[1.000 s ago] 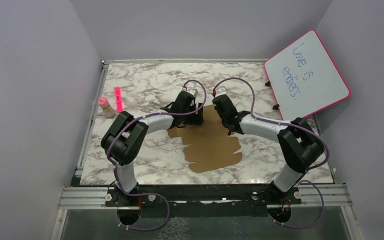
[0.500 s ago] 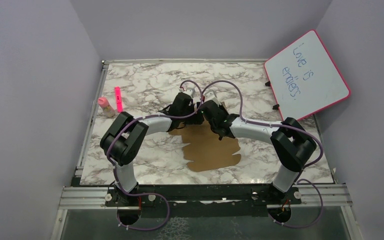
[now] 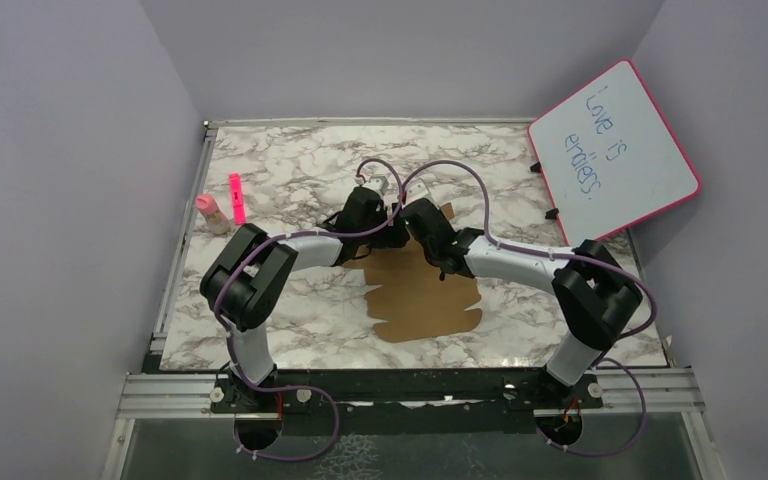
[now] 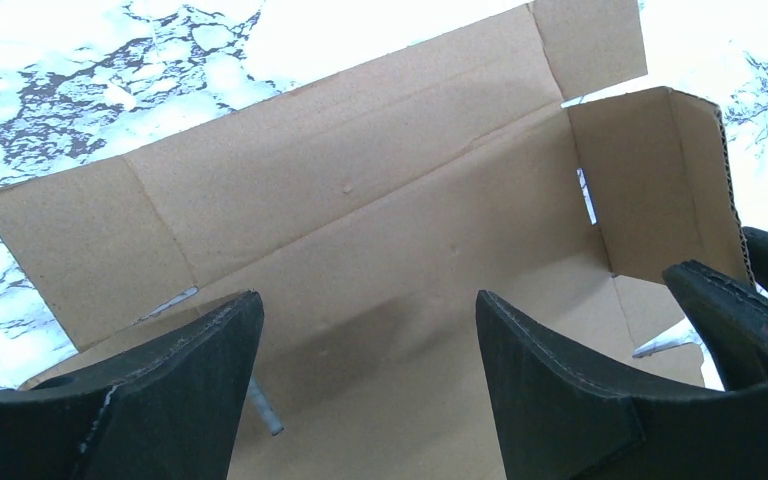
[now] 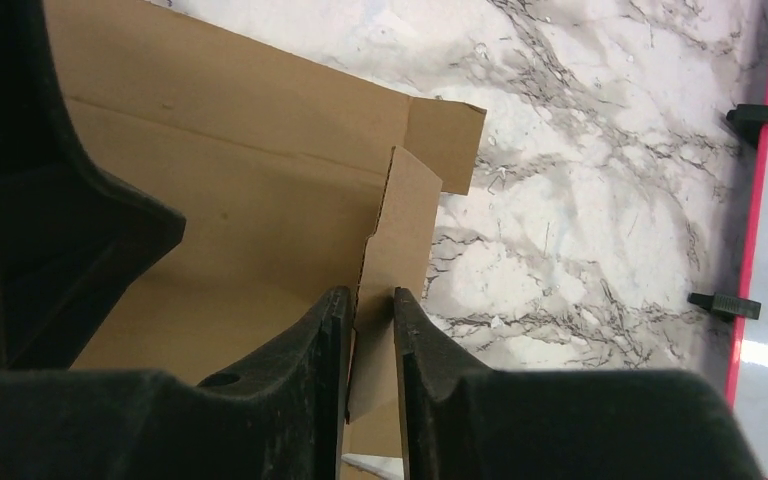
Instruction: Fold the paper box
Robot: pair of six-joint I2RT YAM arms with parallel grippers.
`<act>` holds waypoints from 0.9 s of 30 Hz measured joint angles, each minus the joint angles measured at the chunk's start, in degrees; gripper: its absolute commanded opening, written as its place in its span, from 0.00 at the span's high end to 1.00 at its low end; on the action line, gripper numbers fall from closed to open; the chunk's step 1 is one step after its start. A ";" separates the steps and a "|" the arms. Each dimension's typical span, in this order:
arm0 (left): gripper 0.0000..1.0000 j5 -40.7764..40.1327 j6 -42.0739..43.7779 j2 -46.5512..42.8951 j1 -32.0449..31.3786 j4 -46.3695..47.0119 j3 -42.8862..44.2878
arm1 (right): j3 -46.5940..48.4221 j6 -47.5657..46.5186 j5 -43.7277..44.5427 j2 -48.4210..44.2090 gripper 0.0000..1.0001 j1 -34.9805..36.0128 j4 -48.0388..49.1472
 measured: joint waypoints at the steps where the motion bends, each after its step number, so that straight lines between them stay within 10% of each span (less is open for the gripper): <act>1: 0.20 0.00 0.00 0.00 0.00 -0.02 0.00 | -0.11 0.17 -0.52 -0.26 0.71 0.04 0.07; 27: 0.10 0.35 -0.94 -25.31 9.57 -14.60 -8.61 | -6.88 5.27 -17.90 -12.02 0.29 -0.28 9.79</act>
